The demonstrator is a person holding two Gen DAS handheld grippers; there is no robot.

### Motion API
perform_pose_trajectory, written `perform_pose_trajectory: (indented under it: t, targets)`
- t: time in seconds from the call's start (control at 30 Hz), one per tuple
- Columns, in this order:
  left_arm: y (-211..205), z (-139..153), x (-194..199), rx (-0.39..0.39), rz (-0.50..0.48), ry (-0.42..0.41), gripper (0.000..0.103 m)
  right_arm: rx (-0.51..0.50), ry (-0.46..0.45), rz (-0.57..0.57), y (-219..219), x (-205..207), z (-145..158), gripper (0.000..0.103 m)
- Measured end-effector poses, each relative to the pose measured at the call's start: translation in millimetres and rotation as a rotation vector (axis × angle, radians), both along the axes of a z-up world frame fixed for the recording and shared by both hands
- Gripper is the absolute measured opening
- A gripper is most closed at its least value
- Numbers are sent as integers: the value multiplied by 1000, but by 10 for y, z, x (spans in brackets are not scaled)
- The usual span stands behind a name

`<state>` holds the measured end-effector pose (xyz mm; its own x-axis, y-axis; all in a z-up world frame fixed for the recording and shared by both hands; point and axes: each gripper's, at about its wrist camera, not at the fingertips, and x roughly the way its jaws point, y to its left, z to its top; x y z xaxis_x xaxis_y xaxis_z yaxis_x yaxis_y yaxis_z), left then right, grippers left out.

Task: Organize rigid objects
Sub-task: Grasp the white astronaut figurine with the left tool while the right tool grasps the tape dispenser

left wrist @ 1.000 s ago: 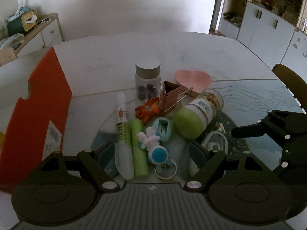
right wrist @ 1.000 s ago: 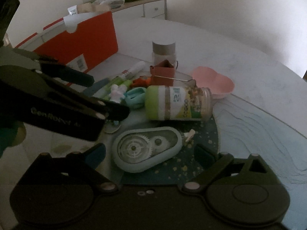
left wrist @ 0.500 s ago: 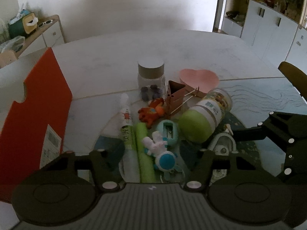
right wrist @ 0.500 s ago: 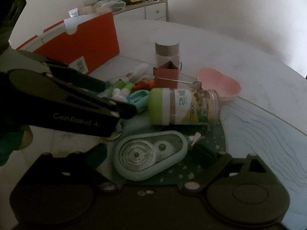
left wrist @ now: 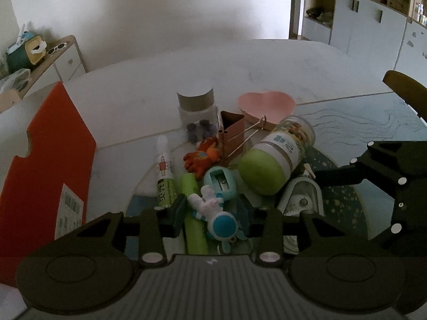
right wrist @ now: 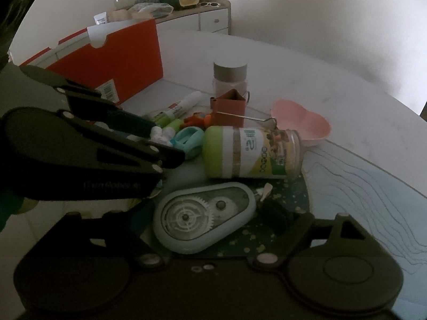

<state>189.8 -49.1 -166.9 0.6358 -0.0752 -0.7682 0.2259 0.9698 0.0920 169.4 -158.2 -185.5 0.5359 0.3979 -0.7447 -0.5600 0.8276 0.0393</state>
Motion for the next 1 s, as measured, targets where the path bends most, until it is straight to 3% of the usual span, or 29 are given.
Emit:
perform_pose_trajectory:
  t: [0.03, 0.27, 0.5, 1.0]
  targets:
    - [-1, 7, -7, 6, 6, -6, 28, 0, -2, -3, 11, -5, 0, 86]
    - [17, 23, -11, 13, 6, 3, 28, -3, -7, -19, -10, -53, 18, 86]
    - [94, 106, -84, -31, 7, 12, 28, -1, -8, -30, -94, -190, 93, 86]
    - [247, 293, -400, -70, 2, -4, 28, 26, -24, -53, -140, -634, 424, 86]
